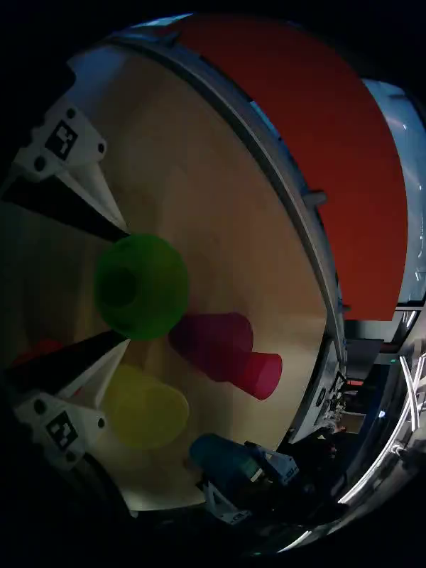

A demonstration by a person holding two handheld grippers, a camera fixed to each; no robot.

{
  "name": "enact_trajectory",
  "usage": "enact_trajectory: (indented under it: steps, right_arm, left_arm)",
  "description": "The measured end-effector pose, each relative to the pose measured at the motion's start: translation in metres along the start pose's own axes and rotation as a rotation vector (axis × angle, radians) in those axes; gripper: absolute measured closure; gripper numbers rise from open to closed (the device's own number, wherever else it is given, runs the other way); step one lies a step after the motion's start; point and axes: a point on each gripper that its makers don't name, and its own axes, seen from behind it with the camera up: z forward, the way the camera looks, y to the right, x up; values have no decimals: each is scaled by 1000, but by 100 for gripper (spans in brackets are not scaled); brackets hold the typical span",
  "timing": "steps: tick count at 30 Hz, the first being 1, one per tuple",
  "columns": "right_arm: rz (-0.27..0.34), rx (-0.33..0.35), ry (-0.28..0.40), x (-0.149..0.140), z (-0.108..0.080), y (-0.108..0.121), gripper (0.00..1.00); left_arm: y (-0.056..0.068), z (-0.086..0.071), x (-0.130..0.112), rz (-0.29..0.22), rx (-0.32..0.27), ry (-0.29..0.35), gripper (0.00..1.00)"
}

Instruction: Pour water

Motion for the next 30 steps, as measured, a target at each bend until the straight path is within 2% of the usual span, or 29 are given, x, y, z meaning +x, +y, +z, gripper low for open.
enact_trajectory:
  steps: [1,6,14,23,30]
  right_arm:
    - [1,0,0,0,0,0,10]
    - [2,1,1,0,-1,0,10]
    - [0,-4,4,3,-2,-1,10]
    - [-7,-10,20,14,-8,-5,10]
    - [-15,-13,32,23,-12,-10,10]
  left_arm:
    - [-1,1,0,-2,3,2,19]
    - [0,1,2,-10,3,18,19]
    - [-1,-11,13,-32,1,59,19]
    - [2,-37,28,-29,19,124,19]
    - [10,-64,46,-29,28,206,19]
